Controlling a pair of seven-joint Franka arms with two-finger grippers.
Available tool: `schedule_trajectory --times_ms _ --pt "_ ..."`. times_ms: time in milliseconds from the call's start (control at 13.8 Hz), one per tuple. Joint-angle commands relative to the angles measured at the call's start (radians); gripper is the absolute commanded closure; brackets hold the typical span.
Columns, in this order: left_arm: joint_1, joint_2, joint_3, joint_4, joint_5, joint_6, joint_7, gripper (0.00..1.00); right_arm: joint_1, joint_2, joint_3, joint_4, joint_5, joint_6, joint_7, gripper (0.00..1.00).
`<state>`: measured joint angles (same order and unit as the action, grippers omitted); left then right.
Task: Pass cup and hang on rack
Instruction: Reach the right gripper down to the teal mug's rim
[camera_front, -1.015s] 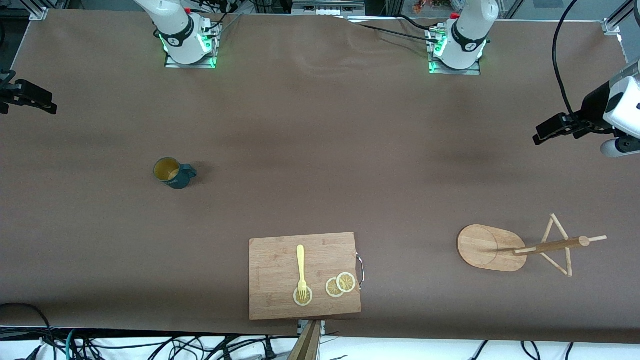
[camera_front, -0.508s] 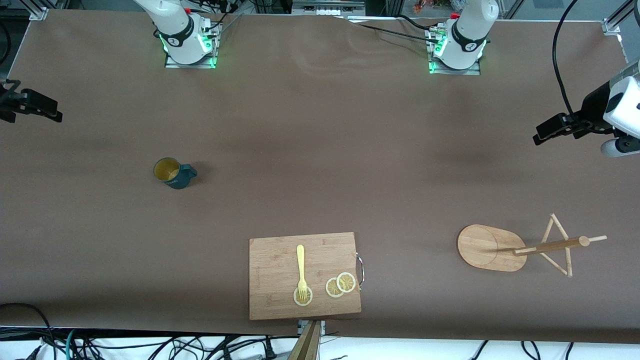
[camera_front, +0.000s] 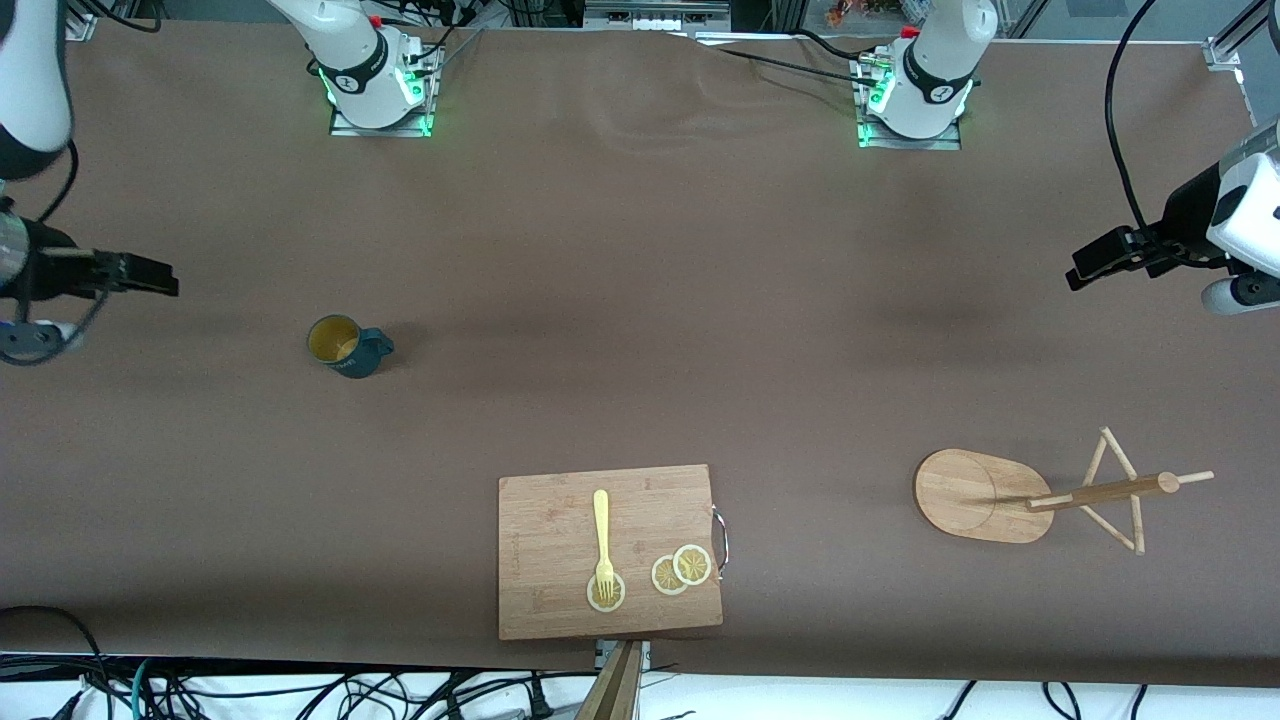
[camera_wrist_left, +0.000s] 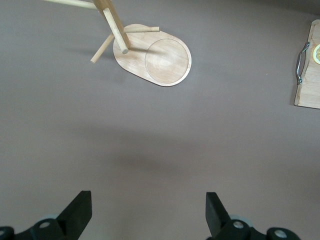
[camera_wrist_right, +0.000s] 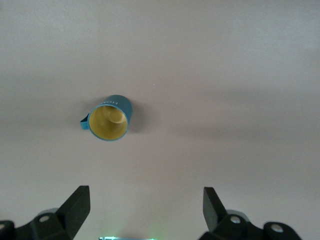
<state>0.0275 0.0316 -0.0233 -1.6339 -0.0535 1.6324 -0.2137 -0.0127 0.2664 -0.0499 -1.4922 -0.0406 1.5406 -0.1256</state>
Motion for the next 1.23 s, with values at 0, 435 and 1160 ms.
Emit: schedule_trajectory --times_ms 0,435,1160 --pt "-0.008 -0.006 0.006 0.0 0.021 -0.009 0.007 0.0 0.014 0.039 0.01 -0.006 0.024 0.039 0.012 0.0" --pt "-0.009 -0.004 0.005 0.0 0.021 -0.006 0.007 0.0 0.028 0.074 0.01 -0.209 0.056 0.266 0.055 0.0" --pt "-0.009 -0.004 0.006 0.0 0.021 -0.006 0.005 0.0 0.042 0.076 0.024 -0.537 0.056 0.65 0.106 0.0"
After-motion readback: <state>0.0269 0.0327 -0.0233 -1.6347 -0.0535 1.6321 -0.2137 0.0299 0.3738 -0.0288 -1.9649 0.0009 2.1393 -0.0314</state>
